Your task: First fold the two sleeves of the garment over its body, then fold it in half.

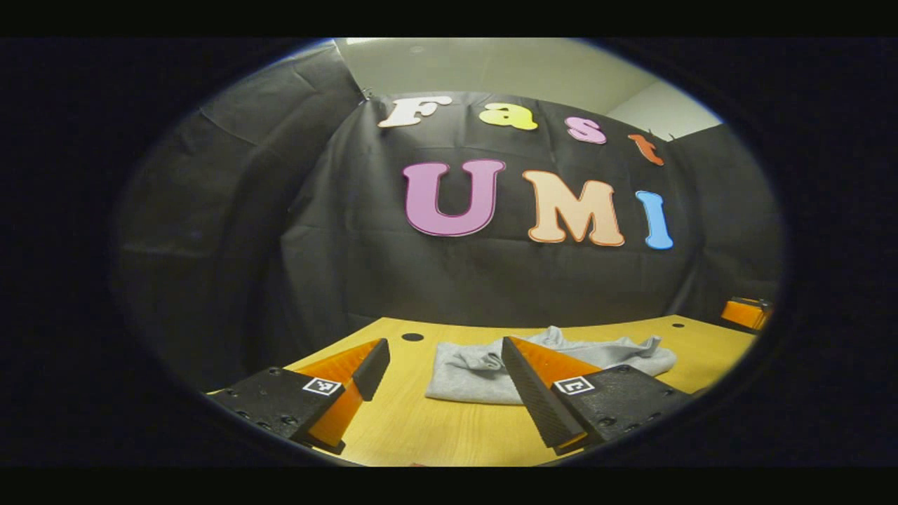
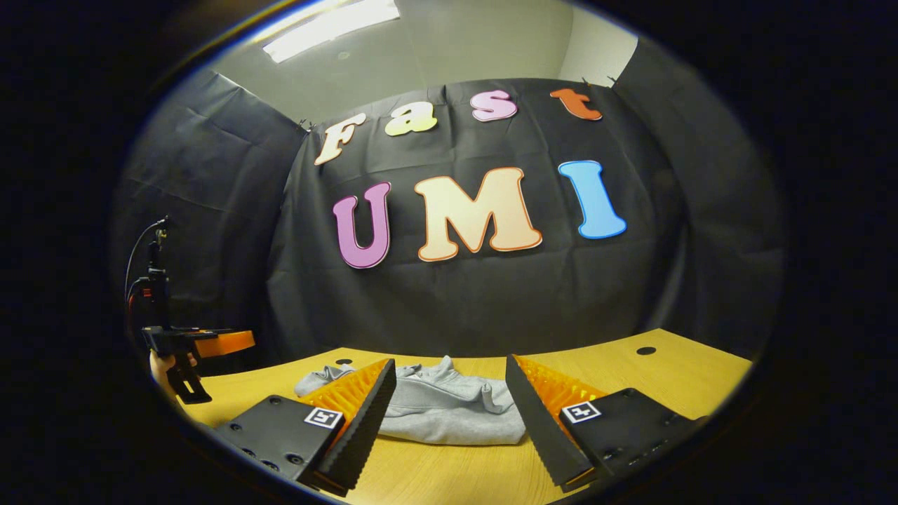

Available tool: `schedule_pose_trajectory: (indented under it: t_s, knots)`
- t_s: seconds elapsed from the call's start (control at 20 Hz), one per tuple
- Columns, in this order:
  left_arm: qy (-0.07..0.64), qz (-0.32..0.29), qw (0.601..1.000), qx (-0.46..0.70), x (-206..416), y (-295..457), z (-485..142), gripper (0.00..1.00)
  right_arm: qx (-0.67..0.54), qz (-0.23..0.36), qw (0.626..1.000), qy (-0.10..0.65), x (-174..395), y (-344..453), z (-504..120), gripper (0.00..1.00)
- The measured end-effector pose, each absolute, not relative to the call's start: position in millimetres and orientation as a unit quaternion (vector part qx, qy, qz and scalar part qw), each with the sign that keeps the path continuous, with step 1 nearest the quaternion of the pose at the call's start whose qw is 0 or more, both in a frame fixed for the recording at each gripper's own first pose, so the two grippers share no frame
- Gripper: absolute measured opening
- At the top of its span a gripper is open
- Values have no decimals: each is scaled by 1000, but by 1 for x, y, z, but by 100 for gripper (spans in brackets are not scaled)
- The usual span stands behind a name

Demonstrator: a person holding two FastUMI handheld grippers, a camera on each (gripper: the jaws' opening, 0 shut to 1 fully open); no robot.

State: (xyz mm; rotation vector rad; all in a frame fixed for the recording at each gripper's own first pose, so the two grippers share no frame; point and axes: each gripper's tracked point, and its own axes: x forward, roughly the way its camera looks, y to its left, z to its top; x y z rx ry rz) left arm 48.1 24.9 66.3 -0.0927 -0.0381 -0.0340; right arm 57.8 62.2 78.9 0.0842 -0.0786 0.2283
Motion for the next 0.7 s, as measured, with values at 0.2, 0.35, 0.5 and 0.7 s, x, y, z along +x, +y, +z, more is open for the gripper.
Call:
schedule_pose_trajectory:
  t_s: [0.2, 0.35, 0.5, 0.7]
  knots:
    - [-25, -8, 999, -48, 31, 30, 50, 92, 54, 117, 991, -24, 39, 60, 51, 97]
    - [-28, -5, 999, -42, 28, 32, 43, 94, 68, 120, 990, -22, 41, 56, 47, 97]
    - [-16, -11, 999, -35, 29, 29, 36, 94, 58, 110, 992, -15, 43, 50, 40, 97]
    - [-7, -13, 999, -41, 32, 27, 31, 94, 60, 118, 991, -3, 43, 57, 33, 97]
